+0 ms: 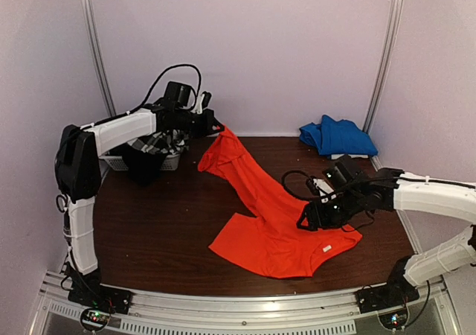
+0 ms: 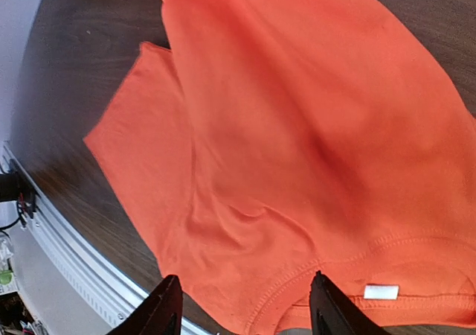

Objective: Fold and stack the mixed laundry pile
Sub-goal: Pick up the crumpled T-shirt from the center of the board.

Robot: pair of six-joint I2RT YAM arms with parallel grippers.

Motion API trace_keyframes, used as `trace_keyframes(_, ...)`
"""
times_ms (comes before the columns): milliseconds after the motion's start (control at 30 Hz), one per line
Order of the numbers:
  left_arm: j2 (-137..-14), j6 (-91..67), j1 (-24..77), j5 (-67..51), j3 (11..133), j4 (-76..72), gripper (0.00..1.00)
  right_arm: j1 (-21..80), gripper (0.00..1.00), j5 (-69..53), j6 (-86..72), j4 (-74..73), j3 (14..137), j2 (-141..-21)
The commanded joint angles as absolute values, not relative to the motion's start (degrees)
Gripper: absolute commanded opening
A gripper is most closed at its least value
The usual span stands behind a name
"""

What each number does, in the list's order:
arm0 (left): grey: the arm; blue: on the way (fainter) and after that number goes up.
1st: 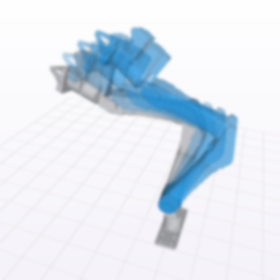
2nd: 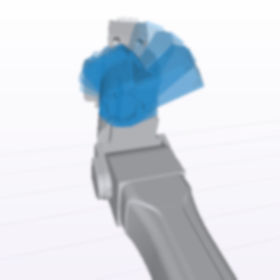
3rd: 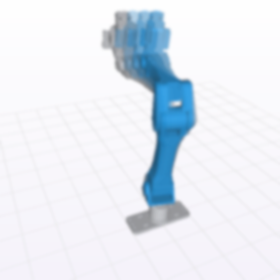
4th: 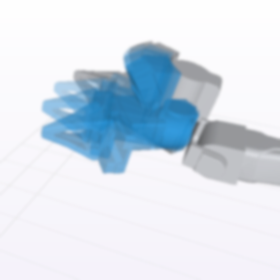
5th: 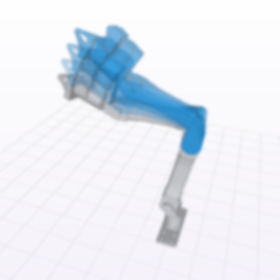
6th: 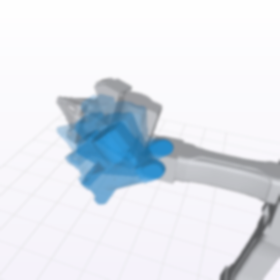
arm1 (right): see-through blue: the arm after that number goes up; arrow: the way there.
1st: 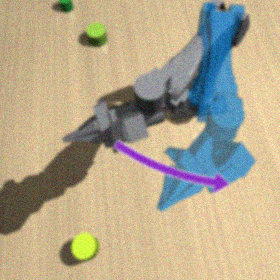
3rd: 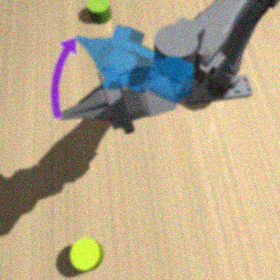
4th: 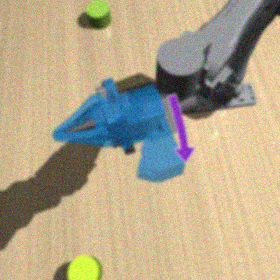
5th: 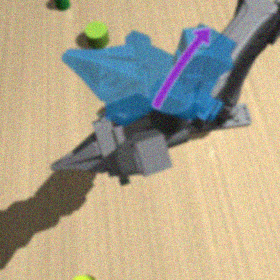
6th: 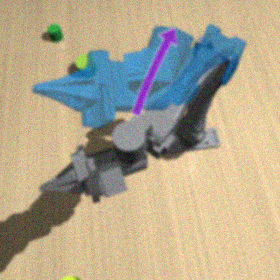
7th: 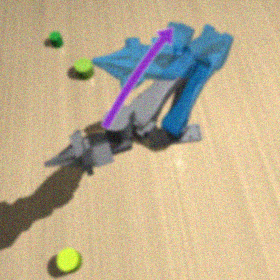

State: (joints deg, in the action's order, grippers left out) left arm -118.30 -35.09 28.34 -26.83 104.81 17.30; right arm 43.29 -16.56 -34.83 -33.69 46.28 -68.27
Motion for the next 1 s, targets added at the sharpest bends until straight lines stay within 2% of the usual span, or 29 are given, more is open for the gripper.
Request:
trace_keyframes(0, -115.9, -35.4, 29.4, -19.3, 104.3, 23.5, 0.00, 42.9, 0.59, -12.8, -30.5, -34.8, 49.8, -78.1)
trace_keyframes(100, -108.4, -32.5, 29.3, -18.7, 97.0, 22.5, 0.00, 40.2, 0.57, -13.0, -27.6, -32.9, 51.5, -85.6)
trace_keyframes(267, -99.7, -30.7, 29.3, -27.3, 89.7, 19.0, 0.00, 33.9, 0.55, -11.4, -21.9, -32.5, 55.4, -95.0)
trace_keyframes(433, -101.3, -31.7, 29.3, -28.3, 94.8, 21.9, 0.00, 23.5, 0.53, -9.0, -16.6, -35.6, 60.5, -98.6)
trace_keyframes(500, -103.9, -31.9, 29.3, -26.1, 98.3, 24.8, 0.00, 22.7, 0.52, -7.1, -13.1, -38.7, 64.4, -98.0)
trace_keyframes(600, -107.5, -33.1, 28.8, -24.2, 101.2, 27.6, 0.00, 26.8, 0.53, -8.7, -9.6, -41.0, 69.3, -94.2)
trace_keyframes(733, -109.6, -35.2, 28.0, -24.5, 100.0, 26.5, 0.00, 41.6, 0.56, -14.2, -9.8, -36.1, 70.8, -90.3)
trace_keyframes(967, -110.3, -35.3, 27.3, -24.2, 98.0, 25.6, 0.00, 58.8, 0.55, -15.4, -11.3, -33.6, 72.6, -96.8)
